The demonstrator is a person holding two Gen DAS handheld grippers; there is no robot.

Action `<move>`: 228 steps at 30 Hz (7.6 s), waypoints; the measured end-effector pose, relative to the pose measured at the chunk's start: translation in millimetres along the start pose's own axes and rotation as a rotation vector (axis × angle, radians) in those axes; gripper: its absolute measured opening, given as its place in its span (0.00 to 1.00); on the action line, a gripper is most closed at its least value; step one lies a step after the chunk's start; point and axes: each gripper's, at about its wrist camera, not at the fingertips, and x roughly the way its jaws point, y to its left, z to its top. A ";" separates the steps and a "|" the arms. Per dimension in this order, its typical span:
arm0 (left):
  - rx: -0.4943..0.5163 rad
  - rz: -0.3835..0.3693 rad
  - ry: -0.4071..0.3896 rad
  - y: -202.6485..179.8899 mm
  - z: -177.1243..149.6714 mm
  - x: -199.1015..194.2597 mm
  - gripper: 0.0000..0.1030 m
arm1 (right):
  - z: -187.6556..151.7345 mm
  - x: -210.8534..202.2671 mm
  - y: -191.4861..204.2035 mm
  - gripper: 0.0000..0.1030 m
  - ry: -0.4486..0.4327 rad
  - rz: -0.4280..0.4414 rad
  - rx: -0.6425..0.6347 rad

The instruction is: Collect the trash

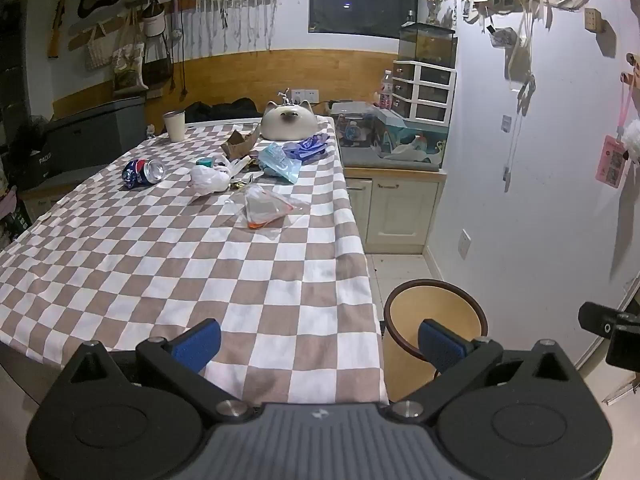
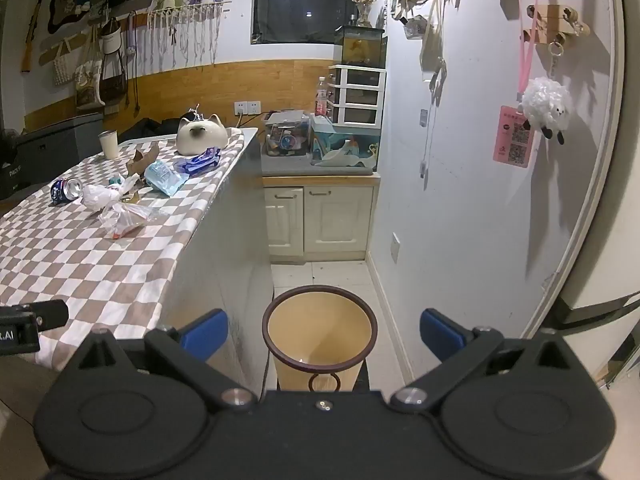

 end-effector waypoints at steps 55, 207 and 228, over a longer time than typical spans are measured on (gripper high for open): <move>0.000 0.000 0.000 0.4 -0.1 -0.4 1.00 | 1.6 -1.6 -0.9 1.00 -0.004 -0.002 -0.001; -0.089 0.092 0.204 180.3 190.5 360.5 0.35 | 103.9 268.2 230.5 0.09 -0.051 0.465 -0.336; -0.109 0.055 0.193 166.9 111.1 275.2 0.35 | 89.3 225.8 192.0 0.08 -0.043 0.508 -0.228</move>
